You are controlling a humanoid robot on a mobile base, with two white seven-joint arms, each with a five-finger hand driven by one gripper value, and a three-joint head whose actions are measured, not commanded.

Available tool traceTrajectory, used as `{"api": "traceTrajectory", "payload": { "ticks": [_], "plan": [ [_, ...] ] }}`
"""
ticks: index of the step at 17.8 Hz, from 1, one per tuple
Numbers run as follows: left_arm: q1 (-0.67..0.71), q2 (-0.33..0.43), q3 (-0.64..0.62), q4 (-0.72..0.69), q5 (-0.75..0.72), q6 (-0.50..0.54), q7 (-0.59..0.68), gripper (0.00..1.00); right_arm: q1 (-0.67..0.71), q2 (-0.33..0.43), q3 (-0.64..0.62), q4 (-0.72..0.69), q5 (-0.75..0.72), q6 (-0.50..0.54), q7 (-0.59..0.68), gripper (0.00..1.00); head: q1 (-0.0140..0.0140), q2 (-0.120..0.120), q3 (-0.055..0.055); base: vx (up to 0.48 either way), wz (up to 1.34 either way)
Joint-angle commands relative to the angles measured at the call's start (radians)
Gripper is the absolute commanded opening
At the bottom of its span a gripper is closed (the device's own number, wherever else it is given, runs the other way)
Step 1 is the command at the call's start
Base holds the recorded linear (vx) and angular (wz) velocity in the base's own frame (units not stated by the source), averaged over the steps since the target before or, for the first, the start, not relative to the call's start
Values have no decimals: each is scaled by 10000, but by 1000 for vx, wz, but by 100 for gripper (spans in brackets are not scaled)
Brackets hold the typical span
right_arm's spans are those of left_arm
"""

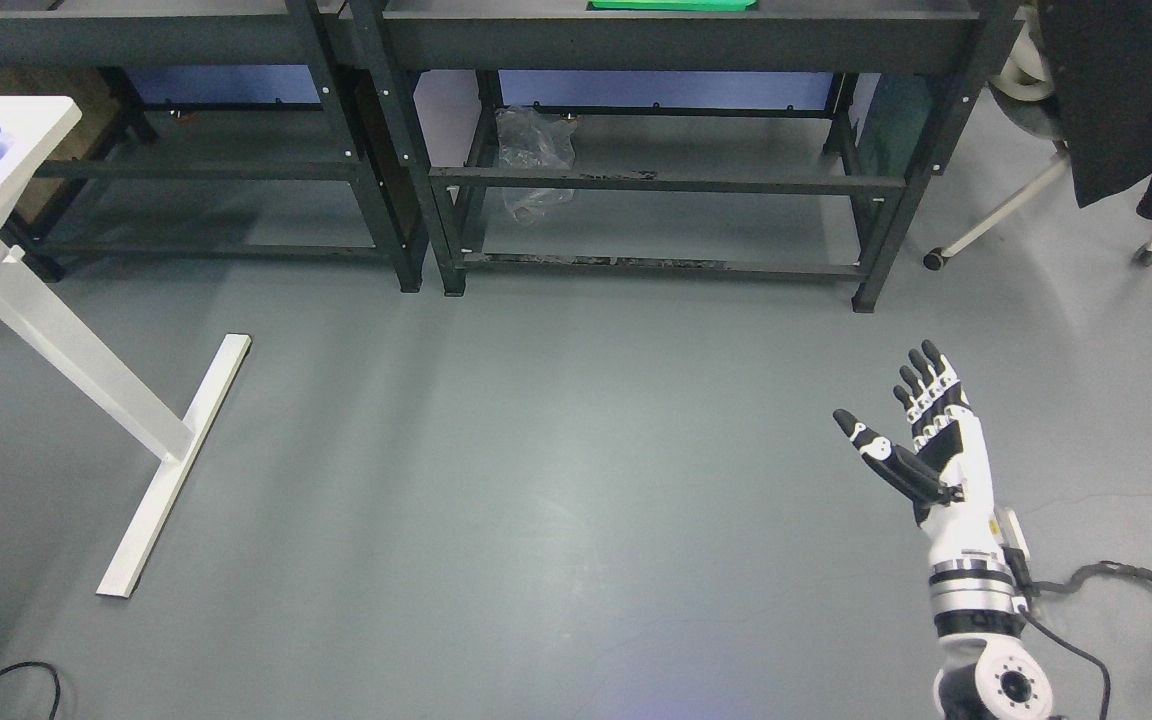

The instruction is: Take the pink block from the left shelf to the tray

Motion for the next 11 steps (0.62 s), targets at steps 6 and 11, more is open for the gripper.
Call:
{"api": "traceTrajectory", "payload": {
  "ticks": [6, 11],
  "plan": [
    [-307, 174, 0, -175, 0, -4, 4, 100, 77, -175, -167, -34, -2, 4, -3, 100, 0, 0, 0, 0, 0],
    [-292, 174, 0, -175, 0, -4, 4, 100, 77, -175, -167, -34, -2, -41, -18, 99, 0, 0, 0, 0, 0]
  ]
}}
